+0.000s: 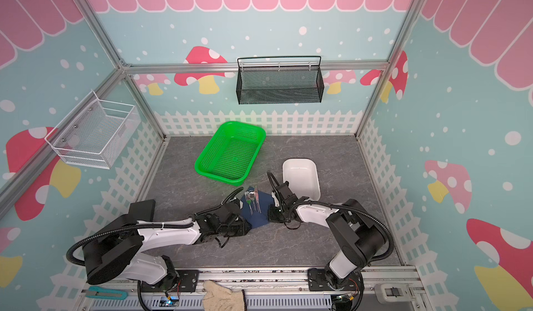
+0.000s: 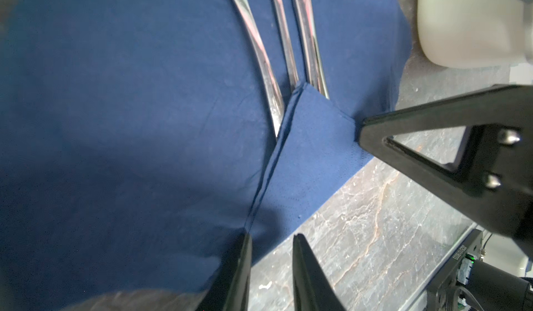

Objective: Place the utensils on the paper napkin and roll it up

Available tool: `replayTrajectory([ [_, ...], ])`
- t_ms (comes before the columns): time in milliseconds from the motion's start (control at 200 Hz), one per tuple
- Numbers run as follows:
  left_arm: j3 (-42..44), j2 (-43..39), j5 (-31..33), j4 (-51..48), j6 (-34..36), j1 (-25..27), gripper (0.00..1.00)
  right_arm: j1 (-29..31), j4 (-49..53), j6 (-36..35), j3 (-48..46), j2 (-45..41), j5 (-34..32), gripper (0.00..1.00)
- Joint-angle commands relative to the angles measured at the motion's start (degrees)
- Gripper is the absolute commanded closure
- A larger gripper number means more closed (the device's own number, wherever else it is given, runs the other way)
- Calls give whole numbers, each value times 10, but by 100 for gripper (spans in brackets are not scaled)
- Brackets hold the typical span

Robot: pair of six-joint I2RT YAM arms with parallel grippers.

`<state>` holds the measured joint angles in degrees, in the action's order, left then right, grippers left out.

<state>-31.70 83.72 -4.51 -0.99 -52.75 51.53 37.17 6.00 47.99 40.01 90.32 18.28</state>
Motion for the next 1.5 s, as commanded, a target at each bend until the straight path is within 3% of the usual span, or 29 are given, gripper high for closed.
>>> replayTrajectory([
  [0, 24, -3, 18, -45, -3, -8, 73, 7, 40, -2, -30, -1, 11, 86],
  [285, 46, -22, 3, -49, 9, -29, 76, 26, 6, 38, -62, -26, 37, 86],
  [500, 46, -31, -11, -48, 17, -30, 76, 26, 37, 24, -36, -62, 6, 83],
  [831, 42, -26, -12, -46, 21, -30, 76, 26, 24, -4, -44, -61, 45, 83],
  [1001, 42, -29, -14, -51, 24, -30, 76, 26, 90, -1, -38, -44, -34, 85],
  [1231, 41, -28, -10, -55, 25, -30, 75, 26, 114, -12, -29, -58, -40, 85],
  [1491, 42, -28, -13, -52, 25, -30, 76, 27, 60, -17, -8, -86, 26, 89],
])
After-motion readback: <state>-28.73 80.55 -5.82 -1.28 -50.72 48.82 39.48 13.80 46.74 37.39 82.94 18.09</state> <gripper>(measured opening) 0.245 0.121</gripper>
